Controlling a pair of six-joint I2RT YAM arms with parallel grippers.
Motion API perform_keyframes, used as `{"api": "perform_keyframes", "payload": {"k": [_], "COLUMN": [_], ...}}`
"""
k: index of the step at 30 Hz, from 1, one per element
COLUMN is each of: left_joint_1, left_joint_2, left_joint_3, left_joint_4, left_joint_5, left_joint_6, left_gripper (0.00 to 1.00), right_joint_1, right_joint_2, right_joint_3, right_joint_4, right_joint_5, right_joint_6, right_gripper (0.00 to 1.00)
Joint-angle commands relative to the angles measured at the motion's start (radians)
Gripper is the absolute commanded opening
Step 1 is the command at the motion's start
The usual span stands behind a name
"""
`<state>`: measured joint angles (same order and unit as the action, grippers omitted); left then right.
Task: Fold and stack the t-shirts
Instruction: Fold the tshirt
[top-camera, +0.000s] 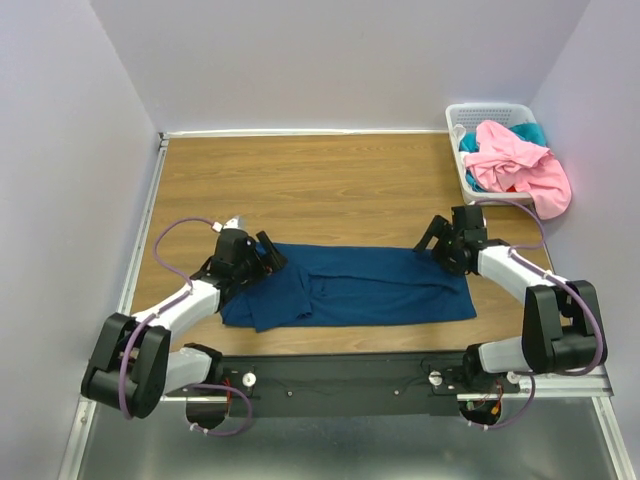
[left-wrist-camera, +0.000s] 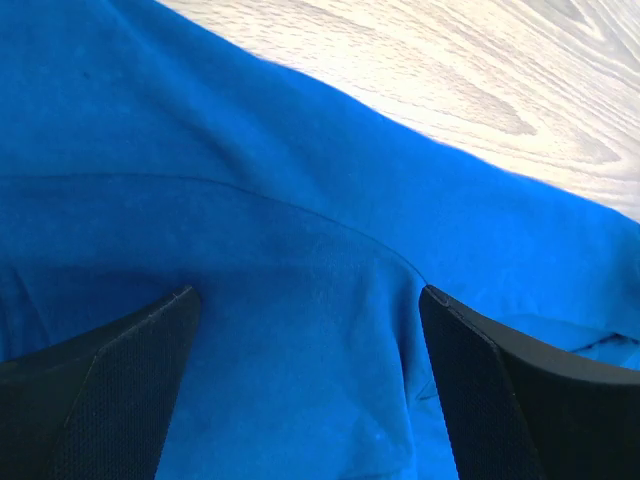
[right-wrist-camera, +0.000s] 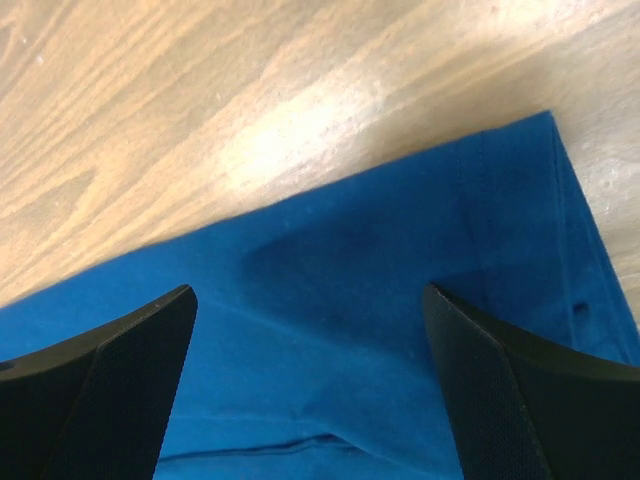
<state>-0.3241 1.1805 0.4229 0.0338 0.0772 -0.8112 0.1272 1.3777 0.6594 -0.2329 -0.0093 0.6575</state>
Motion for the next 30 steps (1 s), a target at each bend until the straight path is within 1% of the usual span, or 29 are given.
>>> {"api": "perform_keyframes", "payload": {"k": [1,5,6,9,10,11,12,13,14,15,16,18,19,21,22,24,25,26,27,28,29,30], "left_joint_1": [-0.001,0.005,0.01,0.01,0.01,0.01,0.01,0.01,0.01,0.01,0.01,0.01,0.013,0.016,0.016,0.016,0.017,0.014,0.011,0.008,0.004,-0.003], "left_joint_2": [0.054,0.099,0.106,0.132,0.171,0.197,0.226,0.291,0.329,0.364,0.436,0.507,0.59,0.671,0.748,0.835,0.925,0.965,0.999,1.06,1.086,1.11], "left_joint_3": [-0.012,0.008,0.02,0.054,0.074,0.097,0.153,0.181,0.206,0.267,0.296,0.367,0.467,0.578,0.676,0.791,0.923,0.982,1.067,1.109,1.149,1.187], "left_joint_4": [0.018,0.003,0.002,0.006,0.009,0.012,0.018,0.037,0.055,0.083,0.093,0.1,0.06,0.02,0.003,-0.032,-0.113,-0.141,-0.143,-0.143,-0.146,-0.161], "left_joint_5": [0.015,-0.008,-0.029,-0.04,-0.042,-0.042,-0.036,-0.021,0.005,0.056,0.064,0.038,0.017,0.032,0.036,0.021,0.032,0.05,0.112,0.154,0.179,0.185], "left_joint_6": [-0.005,0.0,-0.006,0.0,0.006,0.01,0.012,0.017,0.02,0.026,0.027,0.032,0.037,0.069,0.069,0.075,0.076,0.081,0.075,0.072,0.069,0.063], "left_gripper": [0.98,0.98,0.98,0.98,0.98,0.98,0.98,0.98,0.98,0.98,0.98,0.98,0.98,0.98,0.98,0.98,0.98,0.98,0.98,0.98,0.98,0.98], "right_joint_1": [-0.035,-0.058,-0.061,-0.061,-0.06,-0.058,-0.06,-0.06,-0.06,-0.058,-0.057,-0.057,-0.055,-0.04,-0.031,0.023,0.047,0.107,0.142,0.175,0.211,0.279], "right_joint_2": [0.038,0.043,0.038,0.038,0.038,0.028,0.017,0.0,-0.04,-0.066,-0.087,-0.126,-0.155,-0.172,-0.175,-0.189,-0.195,-0.198,-0.198,-0.197,-0.193,-0.183], "right_joint_3": [0.003,0.012,0.019,0.008,-0.01,-0.026,-0.041,-0.075,-0.09,-0.107,-0.125,-0.171,-0.184,-0.208,-0.228,-0.247,-0.257,-0.264,-0.267,-0.267,-0.267,-0.267], "right_joint_4": [-0.036,-0.034,-0.034,-0.031,-0.029,-0.026,-0.028,-0.026,-0.028,-0.028,-0.028,-0.029,-0.029,-0.029,-0.029,-0.029,-0.029,-0.028,-0.026,-0.025,-0.022,-0.002], "right_joint_5": [0.035,0.081,0.051,-0.049,-0.102,-0.125,-0.139,-0.144,-0.15,-0.156,-0.17,-0.199,-0.213,-0.268,-0.283,-0.308,-0.311,-0.311,-0.319,-0.33,-0.337,-0.354], "right_joint_6": [-0.002,-0.033,-0.07,-0.097,-0.099,-0.113,-0.111,-0.111,-0.113,-0.113,-0.111,-0.111,-0.105,-0.102,-0.098,-0.082,-0.076,-0.064,-0.044,-0.038,-0.027,-0.016], "right_gripper": [1.0,1.0,1.0,1.0,1.0,1.0,1.0,1.0,1.0,1.0,1.0,1.0,1.0,1.0,1.0,1.0,1.0,1.0,1.0,1.0,1.0,1.0]}}
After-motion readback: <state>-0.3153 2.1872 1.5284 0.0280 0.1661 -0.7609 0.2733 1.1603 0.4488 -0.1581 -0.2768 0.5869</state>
